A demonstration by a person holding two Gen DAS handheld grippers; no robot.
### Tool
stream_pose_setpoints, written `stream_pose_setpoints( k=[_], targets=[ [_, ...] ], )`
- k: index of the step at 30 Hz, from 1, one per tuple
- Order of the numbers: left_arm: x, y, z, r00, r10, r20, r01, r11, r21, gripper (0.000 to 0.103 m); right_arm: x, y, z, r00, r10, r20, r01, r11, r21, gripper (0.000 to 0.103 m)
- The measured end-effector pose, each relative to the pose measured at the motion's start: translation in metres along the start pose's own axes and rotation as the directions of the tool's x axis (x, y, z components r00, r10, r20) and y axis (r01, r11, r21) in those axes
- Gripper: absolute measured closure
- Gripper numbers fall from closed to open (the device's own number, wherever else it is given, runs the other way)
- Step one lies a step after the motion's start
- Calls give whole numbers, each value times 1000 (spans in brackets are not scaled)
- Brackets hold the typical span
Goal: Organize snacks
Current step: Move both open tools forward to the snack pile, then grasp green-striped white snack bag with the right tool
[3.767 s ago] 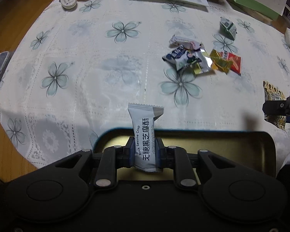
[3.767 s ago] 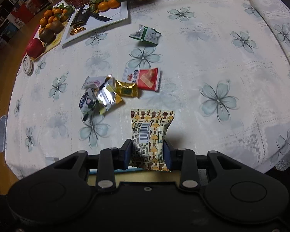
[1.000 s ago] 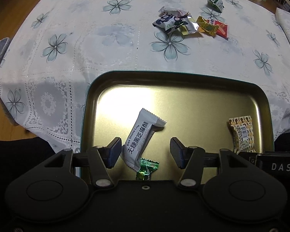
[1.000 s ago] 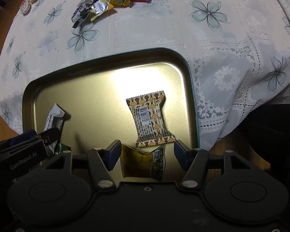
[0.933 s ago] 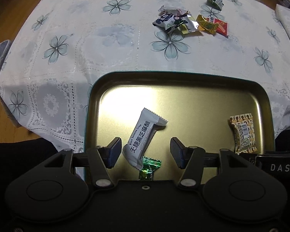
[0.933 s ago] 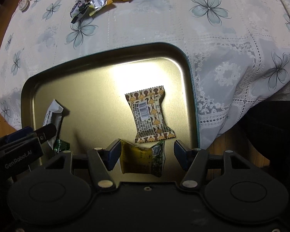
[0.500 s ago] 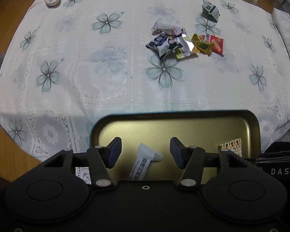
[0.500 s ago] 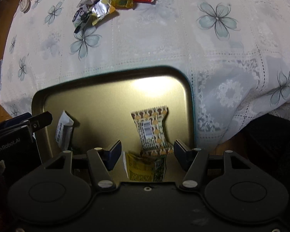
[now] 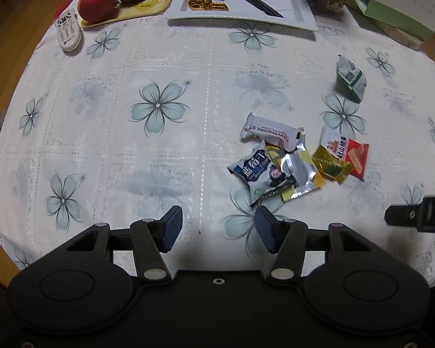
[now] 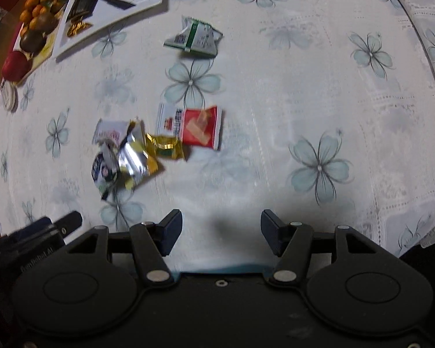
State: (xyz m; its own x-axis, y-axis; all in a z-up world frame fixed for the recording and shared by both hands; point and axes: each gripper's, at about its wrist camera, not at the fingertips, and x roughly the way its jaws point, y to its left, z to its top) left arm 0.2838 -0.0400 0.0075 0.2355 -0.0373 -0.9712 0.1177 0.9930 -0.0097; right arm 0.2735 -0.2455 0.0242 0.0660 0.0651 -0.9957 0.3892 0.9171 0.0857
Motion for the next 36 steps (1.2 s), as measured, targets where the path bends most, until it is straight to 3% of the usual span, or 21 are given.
stream_pose_setpoints(
  k=[6, 14, 18, 27, 29, 36],
  targets=[
    [17, 15, 5, 997, -48, -66, 46, 998, -31, 44, 9, 11, 64, 995, -52, 85, 47, 997, 66, 40],
    [10, 29, 18, 995, -82, -47, 78, 993, -85, 44, 38, 24, 135, 991, -63, 115, 39, 979, 201, 40],
    [12, 32, 23, 995, -90, -49, 85, 991, -104, 43, 54, 34, 157, 988, -108, 110, 81, 970, 231, 40],
    [11, 37, 25, 993, -104, -52, 98, 989, -113, 44, 87, 45, 170, 984, -176, 37, 166, 967, 194, 42],
    [11, 39, 25, 993, -107, -50, 100, 988, -121, 44, 90, 44, 165, 984, -173, 31, 165, 969, 185, 56],
    [15, 44, 26, 992, -108, -58, 99, 984, -147, 44, 77, 41, 136, 981, -189, 40, 184, 976, 118, 75]
  ],
)
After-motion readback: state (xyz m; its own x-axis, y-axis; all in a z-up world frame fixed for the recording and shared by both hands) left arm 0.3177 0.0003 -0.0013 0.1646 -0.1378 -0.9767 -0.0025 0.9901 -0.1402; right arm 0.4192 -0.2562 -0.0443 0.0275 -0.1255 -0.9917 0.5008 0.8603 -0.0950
